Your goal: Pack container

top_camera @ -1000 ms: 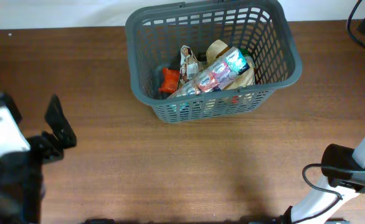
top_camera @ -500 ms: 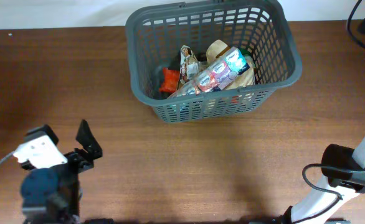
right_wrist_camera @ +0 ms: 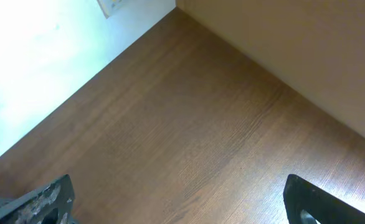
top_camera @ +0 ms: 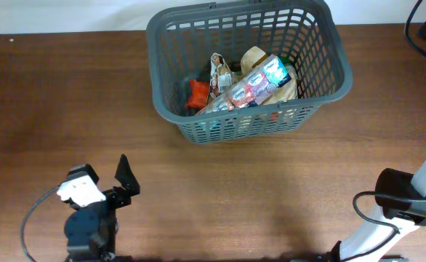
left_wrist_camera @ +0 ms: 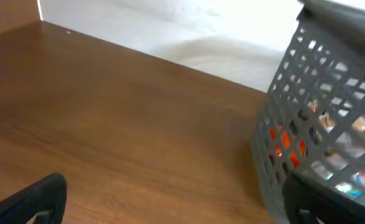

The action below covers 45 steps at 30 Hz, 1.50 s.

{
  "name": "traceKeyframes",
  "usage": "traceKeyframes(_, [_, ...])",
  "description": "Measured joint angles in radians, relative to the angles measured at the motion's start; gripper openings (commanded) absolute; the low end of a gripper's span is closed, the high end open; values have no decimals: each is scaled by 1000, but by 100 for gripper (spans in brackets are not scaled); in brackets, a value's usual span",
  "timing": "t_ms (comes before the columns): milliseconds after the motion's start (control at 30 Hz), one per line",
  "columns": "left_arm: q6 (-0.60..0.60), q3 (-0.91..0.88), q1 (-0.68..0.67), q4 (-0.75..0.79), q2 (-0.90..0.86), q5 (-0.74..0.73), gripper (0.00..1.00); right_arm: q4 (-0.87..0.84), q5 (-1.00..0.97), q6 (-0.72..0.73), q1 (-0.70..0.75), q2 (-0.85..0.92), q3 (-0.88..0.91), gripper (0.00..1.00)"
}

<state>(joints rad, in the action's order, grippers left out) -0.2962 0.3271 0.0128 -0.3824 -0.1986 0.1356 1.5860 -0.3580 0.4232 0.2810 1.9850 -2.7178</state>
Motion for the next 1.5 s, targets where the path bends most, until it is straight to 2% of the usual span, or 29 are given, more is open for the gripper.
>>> traceKeyframes(433, [0,-146,0,28,87,-47,99,0,0,0,0,0,0,99])
traceKeyframes(967, [6,-208,0,29,110,-58,99,0,0,0,0,0,0,99])
traceKeyframes(1100, [62,-208,0,29,110,-58,99,0,0,0,0,0,0,99])
traceKeyframes(1267, [215,-208,0,29,110,-58,99,0,0,0,0,0,0,99])
traceKeyframes(1500, [340,-208,0,29,110,-58,99,0,0,0,0,0,0,99])
